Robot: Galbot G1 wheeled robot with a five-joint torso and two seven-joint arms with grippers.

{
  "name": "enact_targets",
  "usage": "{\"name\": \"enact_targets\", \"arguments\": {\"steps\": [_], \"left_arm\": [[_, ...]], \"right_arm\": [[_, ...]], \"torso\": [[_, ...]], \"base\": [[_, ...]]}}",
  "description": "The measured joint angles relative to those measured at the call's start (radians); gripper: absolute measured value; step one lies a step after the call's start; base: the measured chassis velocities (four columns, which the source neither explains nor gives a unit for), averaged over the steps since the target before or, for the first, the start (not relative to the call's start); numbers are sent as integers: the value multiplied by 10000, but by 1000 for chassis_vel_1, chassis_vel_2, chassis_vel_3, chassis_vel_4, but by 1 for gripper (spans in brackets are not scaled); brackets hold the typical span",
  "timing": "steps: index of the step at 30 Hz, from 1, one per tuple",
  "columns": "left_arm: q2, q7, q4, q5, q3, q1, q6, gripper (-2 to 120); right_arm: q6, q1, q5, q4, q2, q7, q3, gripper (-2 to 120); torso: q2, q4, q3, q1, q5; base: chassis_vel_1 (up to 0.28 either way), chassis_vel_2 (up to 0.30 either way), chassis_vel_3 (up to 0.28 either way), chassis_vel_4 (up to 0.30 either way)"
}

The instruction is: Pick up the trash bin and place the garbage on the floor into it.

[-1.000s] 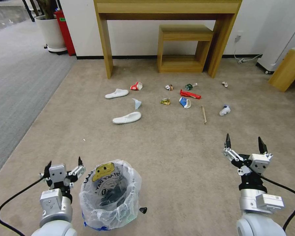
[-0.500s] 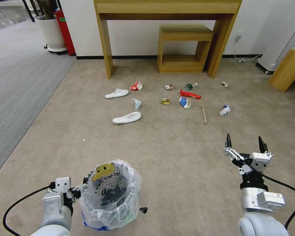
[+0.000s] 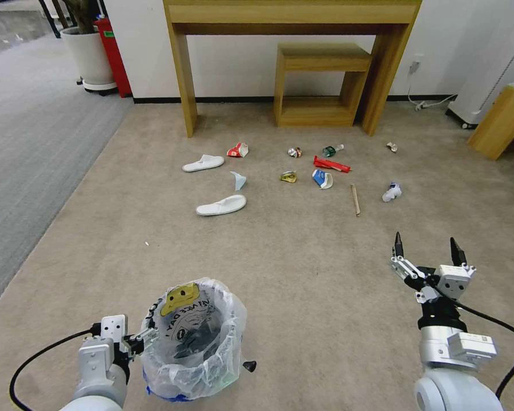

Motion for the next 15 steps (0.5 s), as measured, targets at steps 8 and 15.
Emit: {"name": "enact_targets", "arguments": {"steps": [8,15], "left_arm": [[-100,-98,416,45,-2,-105,-31,99],[-197,-84,815,17,93,-199,-162,100]], "right_arm": [[-4,-16,-17,1,34,13,0,100],[-41,-2,-29,-17,38,36,-20,100]], "torso": [[0,0,0,0,0],[0,0,0,0,0]], "base": [[0,0,0,0],[0,0,0,0]]}}
